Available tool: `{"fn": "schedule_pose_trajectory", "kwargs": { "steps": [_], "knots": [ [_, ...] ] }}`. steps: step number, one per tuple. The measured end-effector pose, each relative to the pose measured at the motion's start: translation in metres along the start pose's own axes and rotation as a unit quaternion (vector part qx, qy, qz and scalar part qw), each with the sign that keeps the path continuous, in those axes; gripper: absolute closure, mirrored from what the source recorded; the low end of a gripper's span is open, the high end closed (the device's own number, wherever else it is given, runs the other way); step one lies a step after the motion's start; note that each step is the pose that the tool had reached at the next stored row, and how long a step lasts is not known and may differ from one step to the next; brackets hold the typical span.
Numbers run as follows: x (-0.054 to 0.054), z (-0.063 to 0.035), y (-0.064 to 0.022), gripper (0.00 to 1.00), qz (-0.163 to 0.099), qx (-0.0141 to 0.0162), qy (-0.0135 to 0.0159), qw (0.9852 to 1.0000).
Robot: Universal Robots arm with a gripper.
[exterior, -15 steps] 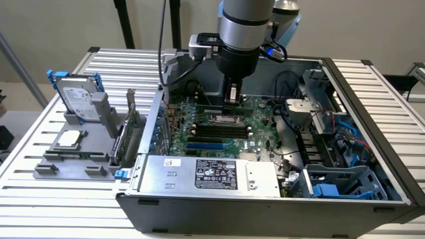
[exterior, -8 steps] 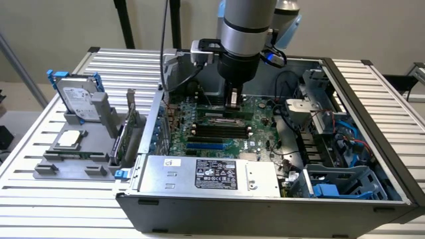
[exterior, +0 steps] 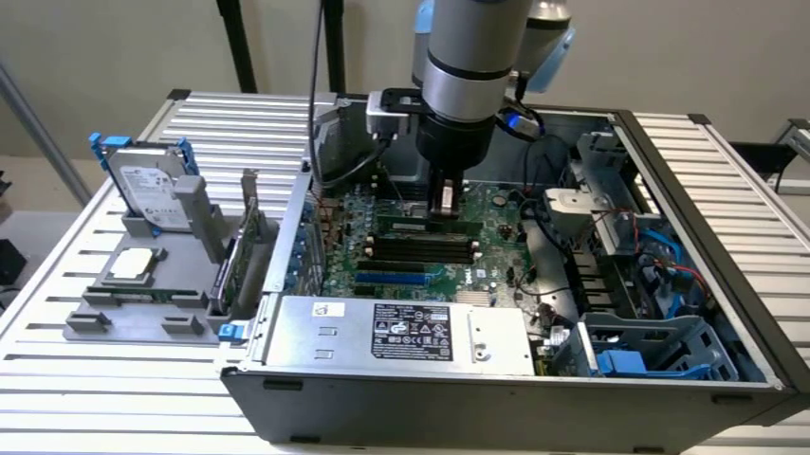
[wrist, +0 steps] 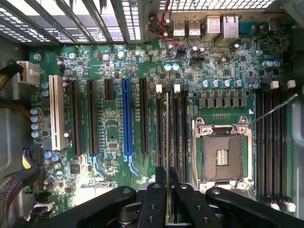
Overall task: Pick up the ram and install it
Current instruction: 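Insert the ram into the slot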
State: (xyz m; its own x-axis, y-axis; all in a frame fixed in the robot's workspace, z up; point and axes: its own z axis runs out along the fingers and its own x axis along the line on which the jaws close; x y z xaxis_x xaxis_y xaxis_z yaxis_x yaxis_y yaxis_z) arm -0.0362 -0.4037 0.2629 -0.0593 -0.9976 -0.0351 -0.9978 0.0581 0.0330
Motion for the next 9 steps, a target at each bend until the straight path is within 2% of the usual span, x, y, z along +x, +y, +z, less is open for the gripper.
{"fn": "schedule_pose_trajectory", "kwargs": {
  "steps": [5,9],
  "knots": [
    [0.0,0.0091,-0.0004,0.86,-0.005,-0.0001,0.0008,1.0],
    [-0.001,0.0161,-0.0005,0.86,-0.011,-0.0002,0.0028,0.9999]
  ]
}}
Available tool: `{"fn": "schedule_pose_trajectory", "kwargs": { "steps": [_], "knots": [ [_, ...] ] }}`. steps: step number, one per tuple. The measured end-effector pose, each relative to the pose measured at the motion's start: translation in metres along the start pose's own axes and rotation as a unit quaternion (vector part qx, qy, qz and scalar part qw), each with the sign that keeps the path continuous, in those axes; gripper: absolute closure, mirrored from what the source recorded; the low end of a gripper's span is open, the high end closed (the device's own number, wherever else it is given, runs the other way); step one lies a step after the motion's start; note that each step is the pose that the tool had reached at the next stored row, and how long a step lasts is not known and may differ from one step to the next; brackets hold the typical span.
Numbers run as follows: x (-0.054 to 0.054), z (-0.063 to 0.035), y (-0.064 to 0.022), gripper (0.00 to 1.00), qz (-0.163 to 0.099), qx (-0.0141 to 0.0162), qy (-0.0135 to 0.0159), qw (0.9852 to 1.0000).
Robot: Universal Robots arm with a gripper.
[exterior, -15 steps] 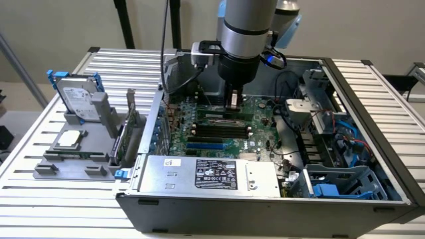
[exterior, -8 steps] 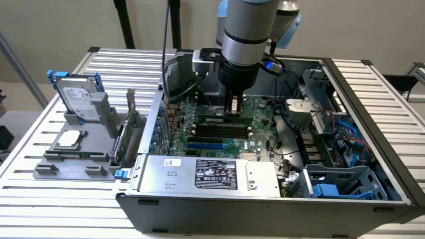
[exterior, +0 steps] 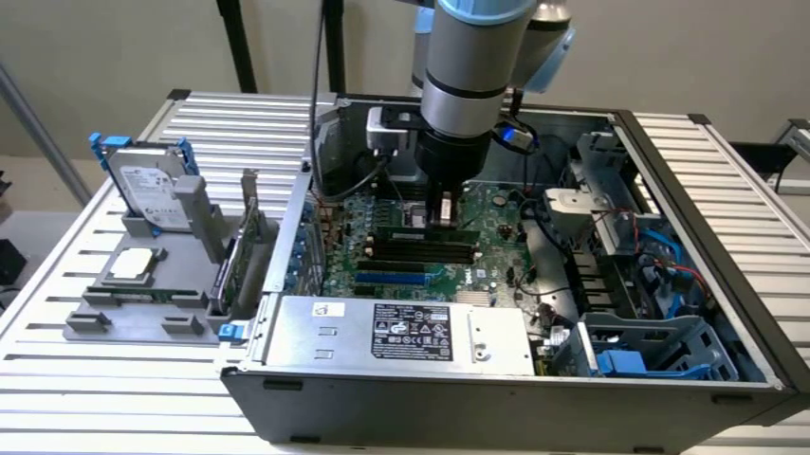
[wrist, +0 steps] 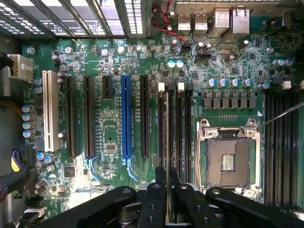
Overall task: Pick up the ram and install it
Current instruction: 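Insert the ram into the slot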
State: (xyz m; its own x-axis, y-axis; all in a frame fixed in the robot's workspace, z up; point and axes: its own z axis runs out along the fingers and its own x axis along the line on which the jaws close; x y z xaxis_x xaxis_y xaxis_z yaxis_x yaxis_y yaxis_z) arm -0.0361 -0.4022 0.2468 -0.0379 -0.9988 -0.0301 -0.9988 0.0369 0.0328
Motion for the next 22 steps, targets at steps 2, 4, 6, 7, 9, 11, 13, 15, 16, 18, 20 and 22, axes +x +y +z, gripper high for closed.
{"fn": "schedule_pose_trajectory", "kwargs": {
  "steps": [2,4,6,7,9,11,13,15,16,18,20,22],
  "knots": [
    [-0.002,0.003,0.0,0.86,-0.003,0.0,0.0017,1.0],
    [-0.003,0.006,0.0,0.86,-0.007,-0.0001,0.0038,1.0],
    [-0.004,0.0083,0.0,0.86,-0.01,0.0,0.006,0.9999],
    [-0.004,0.0091,-0.0001,0.86,-0.01,0.0,0.0071,0.9999],
    [-0.004,0.01,0.0001,0.86,-0.01,0.0,0.0087,0.9999],
    [-0.004,0.0111,0.0006,0.86,-0.01,0.0,0.0105,0.9999],
    [-0.004,0.0124,0.0015,0.86,-0.01,0.0001,0.013,0.9999],
    [-0.004,0.0137,0.0021,0.86,-0.01,0.0002,0.0159,0.9998],
    [-0.004,0.0144,0.0024,0.86,-0.01,0.0002,0.0173,0.9998],
    [-0.004,0.0155,0.0023,0.86,-0.01,0.0003,0.02,0.9997],
    [-0.004,0.0156,0.0024,0.86,-0.01,0.0002,0.0206,0.9997],
    [-0.004,0.0156,0.0024,0.86,-0.01,0.0003,0.0206,0.9997]
  ]
}}
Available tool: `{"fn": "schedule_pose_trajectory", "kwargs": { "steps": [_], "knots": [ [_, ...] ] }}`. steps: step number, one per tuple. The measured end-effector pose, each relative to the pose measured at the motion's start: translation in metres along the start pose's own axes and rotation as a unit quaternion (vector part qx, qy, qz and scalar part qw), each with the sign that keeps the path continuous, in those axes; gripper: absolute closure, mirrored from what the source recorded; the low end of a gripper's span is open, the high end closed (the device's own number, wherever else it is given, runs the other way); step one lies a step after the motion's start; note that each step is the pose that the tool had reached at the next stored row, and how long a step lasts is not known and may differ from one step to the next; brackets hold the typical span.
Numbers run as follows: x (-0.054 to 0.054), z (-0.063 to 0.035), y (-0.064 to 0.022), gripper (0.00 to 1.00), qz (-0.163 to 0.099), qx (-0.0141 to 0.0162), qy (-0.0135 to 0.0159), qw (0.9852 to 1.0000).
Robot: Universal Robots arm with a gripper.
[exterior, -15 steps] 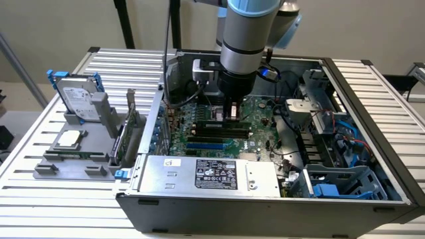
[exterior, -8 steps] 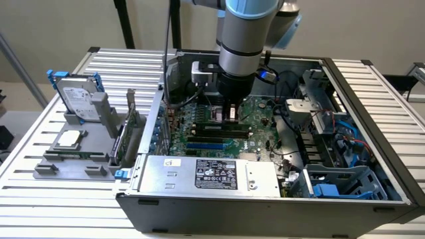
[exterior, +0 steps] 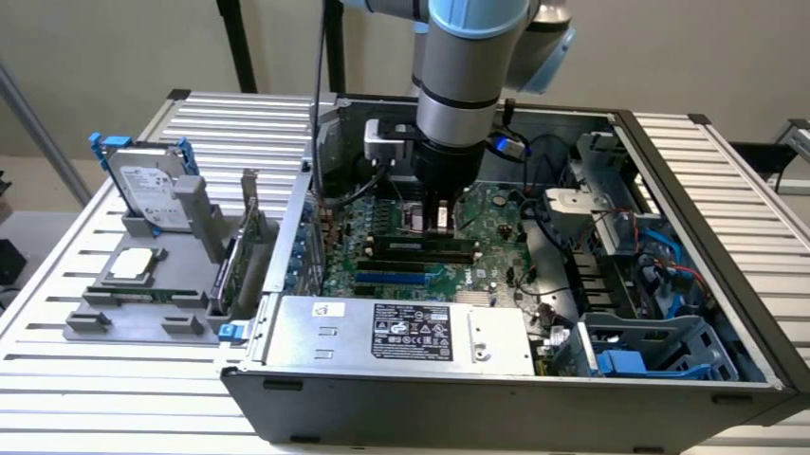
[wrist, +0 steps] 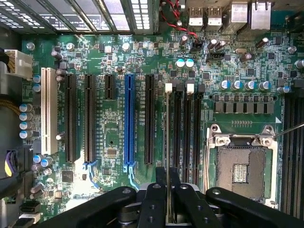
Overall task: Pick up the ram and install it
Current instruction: 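Insert the ram into the slot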
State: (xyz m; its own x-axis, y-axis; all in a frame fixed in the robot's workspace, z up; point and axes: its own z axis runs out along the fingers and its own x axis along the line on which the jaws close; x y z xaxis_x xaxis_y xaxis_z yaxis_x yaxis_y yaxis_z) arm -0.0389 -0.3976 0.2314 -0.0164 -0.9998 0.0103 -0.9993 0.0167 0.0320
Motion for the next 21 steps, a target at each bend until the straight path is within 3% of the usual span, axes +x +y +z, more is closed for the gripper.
{"fn": "schedule_pose_trajectory", "kwargs": {
  "steps": [21],
  "knots": [
    [-0.0014,0.0046,-0.0001,0.86,0.014,-0.0001,-0.0006,0.9999]
  ]
}}
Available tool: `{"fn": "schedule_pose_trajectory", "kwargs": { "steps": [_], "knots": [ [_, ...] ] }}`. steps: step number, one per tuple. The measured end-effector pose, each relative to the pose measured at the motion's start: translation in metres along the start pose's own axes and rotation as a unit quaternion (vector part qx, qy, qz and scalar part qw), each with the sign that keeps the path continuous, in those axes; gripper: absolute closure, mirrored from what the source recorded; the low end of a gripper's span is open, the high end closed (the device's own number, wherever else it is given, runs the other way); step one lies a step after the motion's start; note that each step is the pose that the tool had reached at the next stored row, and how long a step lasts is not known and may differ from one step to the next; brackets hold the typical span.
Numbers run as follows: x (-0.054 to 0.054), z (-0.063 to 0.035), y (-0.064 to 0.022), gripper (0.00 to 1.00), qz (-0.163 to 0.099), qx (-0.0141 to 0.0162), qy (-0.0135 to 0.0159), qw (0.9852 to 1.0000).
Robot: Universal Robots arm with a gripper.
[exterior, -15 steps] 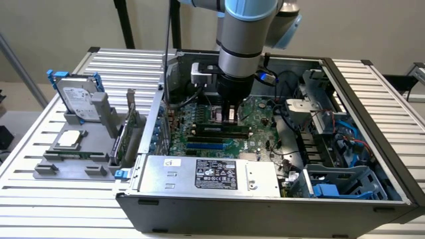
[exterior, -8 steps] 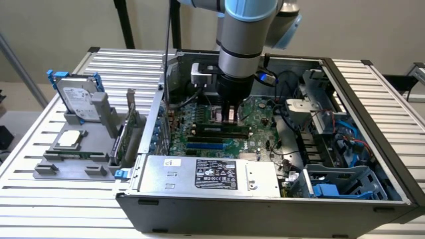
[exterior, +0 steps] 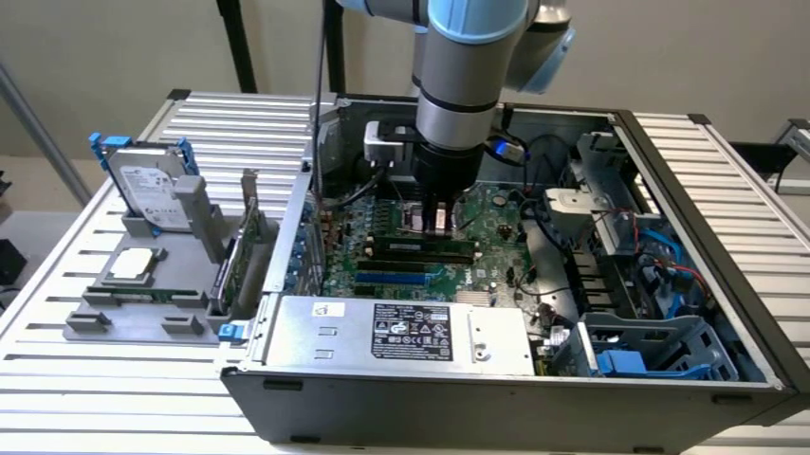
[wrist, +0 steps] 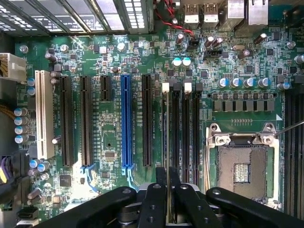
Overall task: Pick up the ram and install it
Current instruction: 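Insert the ram into the slot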
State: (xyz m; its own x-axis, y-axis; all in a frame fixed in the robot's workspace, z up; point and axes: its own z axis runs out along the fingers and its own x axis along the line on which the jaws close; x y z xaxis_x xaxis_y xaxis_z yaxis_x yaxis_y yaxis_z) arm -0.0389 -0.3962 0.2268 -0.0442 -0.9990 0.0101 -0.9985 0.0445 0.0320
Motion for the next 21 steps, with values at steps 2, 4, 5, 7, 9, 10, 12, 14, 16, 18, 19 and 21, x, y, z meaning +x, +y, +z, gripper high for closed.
{"fn": "schedule_pose_trajectory", "kwargs": {
  "steps": [2,4,5,7,9,10,12,14,16,18,19,21],
  "knots": [
    [-0.0008,0.0004,0.0,0.86,0.0,0.0,0.0001,1.0],
    [-0.0011,0.0008,0.0,0.86,0.0,0.0,0.0001,1.0],
    [-0.0012,0.0011,0.0,0.86,0.0,0.0,0.0003,1.0],
    [-0.0012,0.0017,0.0,0.86,0.0,0.0,0.0012,1.0],
    [-0.0012,0.0022,0.0,0.86,0.0,0.0,0.002,1.0],
    [-0.0012,0.0023,0.0,0.86,0.0,0.0001,0.0023,1.0],
    [-0.0013,0.0025,0.0,0.86,0.0,0.0001,0.0028,1.0],
    [-0.0014,0.0027,-0.0001,0.86,0.0,0.0001,0.0031,1.0],
    [-0.0014,0.003,-0.0001,0.86,0.0,0.0001,0.0033,1.0],
    [-0.0015,0.0034,-0.0001,0.86,0.0,0.0001,0.0034,1.0],
    [-0.0015,0.0036,-0.0001,0.86,0.0,0.0001,0.0035,1.0],
    [-0.0016,0.0041,-0.0002,0.86,0.0,0.0001,0.0037,1.0]
  ]
}}
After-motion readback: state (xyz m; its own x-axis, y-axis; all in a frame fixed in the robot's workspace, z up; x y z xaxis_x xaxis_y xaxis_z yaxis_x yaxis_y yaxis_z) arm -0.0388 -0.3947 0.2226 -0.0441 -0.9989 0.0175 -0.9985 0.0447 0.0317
